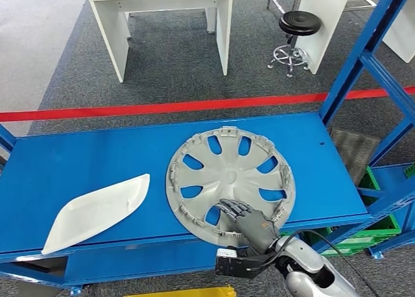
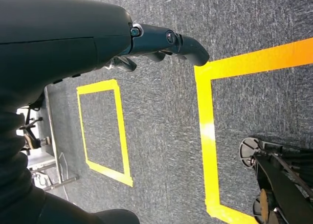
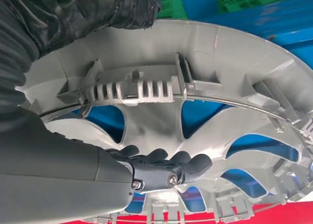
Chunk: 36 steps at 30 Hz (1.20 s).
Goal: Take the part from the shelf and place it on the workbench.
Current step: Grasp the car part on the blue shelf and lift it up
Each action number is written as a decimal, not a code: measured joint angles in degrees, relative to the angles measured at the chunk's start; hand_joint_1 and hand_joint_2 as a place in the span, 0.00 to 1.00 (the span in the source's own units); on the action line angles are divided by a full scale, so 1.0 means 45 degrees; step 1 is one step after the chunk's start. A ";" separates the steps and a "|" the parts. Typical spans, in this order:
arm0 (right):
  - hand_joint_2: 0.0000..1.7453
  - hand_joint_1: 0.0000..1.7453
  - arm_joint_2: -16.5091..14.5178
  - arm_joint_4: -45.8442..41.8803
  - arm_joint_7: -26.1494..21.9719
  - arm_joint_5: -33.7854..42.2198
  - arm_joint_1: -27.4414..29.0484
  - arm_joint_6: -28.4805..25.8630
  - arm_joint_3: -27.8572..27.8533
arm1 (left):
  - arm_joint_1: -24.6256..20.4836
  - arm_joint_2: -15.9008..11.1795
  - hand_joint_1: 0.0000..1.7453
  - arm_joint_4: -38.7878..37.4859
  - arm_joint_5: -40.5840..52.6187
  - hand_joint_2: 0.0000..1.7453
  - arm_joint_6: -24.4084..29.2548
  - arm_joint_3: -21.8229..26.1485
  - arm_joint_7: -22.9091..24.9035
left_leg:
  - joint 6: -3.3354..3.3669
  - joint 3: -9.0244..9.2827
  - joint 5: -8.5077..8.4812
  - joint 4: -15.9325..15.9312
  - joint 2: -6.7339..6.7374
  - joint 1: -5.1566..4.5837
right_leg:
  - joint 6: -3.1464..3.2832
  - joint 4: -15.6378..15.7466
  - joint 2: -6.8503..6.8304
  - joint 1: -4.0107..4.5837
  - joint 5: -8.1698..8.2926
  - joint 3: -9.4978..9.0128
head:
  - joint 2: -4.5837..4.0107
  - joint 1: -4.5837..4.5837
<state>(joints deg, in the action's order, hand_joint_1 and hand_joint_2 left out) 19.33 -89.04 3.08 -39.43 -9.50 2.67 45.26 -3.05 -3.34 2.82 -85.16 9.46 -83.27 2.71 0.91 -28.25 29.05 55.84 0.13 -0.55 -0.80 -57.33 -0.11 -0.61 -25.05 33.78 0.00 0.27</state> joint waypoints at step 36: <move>1.00 1.00 -0.0101 0.0311 0.1832 -0.5423 0.0162 -0.1748 -0.0086 | 0.0010 0.0075 0.00 0.0002 -0.0028 1.00 0.0119 -0.0005 -0.0106 | -0.0002 -0.0027 -0.0009 0.0000 -0.0001 0.0004 | 0.0006 -0.0001 0.0000 0.0002 0.0012 0.0025 | 0.0000 -0.0001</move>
<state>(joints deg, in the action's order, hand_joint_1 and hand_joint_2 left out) 18.88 -87.64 11.32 -63.83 -8.77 -5.20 44.87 -3.00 -3.01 2.83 -85.29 9.99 -83.30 2.23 0.90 -28.37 29.01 55.84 0.13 -0.53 -0.78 -57.33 -0.11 -0.60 -25.00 33.89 0.00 0.26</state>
